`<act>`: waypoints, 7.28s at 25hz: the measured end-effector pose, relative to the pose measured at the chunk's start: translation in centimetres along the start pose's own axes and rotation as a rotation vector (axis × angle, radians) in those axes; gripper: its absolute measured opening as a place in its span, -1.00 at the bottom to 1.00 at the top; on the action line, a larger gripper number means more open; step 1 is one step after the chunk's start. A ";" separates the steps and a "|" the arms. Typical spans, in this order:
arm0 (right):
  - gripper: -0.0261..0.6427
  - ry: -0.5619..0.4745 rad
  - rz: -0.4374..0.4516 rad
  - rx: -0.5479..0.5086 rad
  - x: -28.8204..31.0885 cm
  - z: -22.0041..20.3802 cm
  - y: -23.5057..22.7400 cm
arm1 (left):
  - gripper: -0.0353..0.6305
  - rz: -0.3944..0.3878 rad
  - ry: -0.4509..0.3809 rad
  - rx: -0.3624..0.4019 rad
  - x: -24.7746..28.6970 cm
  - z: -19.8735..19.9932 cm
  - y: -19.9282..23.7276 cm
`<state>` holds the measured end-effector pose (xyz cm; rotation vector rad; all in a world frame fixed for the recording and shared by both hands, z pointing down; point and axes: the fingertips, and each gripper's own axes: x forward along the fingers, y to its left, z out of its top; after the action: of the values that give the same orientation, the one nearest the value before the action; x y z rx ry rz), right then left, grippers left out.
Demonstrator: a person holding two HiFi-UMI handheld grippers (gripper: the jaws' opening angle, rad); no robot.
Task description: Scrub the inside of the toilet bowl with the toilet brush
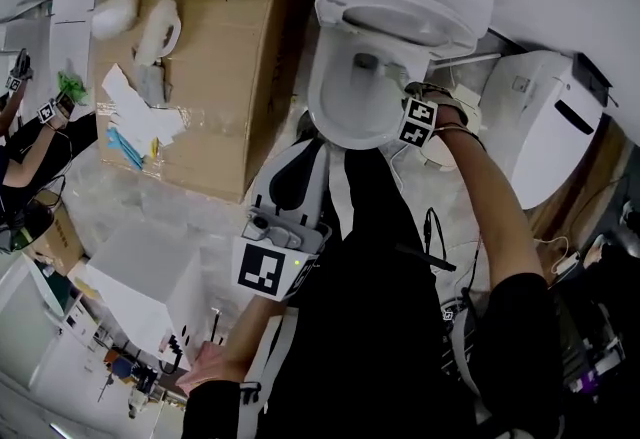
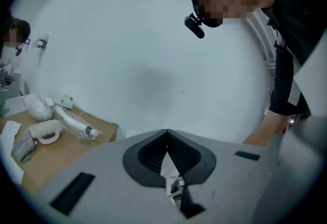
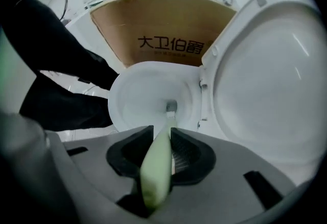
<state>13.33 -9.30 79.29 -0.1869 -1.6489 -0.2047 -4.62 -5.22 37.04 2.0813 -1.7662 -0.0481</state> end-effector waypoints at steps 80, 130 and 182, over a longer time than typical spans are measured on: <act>-0.58 -0.386 0.032 2.095 6.5 7.2 4.6 | -0.87 -0.288 0.208 -0.063 -2.3 -6.2 7.4; -0.58 0.038 -0.126 -0.641 5.8 7.6 -0.1 | -0.87 -0.093 0.157 -0.138 -1.8 -8.0 4.4; -0.58 -1.148 -0.726 1.300 -56.5 5.6 8.5 | -0.87 -0.336 -0.129 0.113 -8.1 16.0 -6.0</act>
<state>14.93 0.31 22.69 1.5465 -2.5503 0.5683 -5.12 -1.39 18.57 2.4879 -1.4985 -0.1858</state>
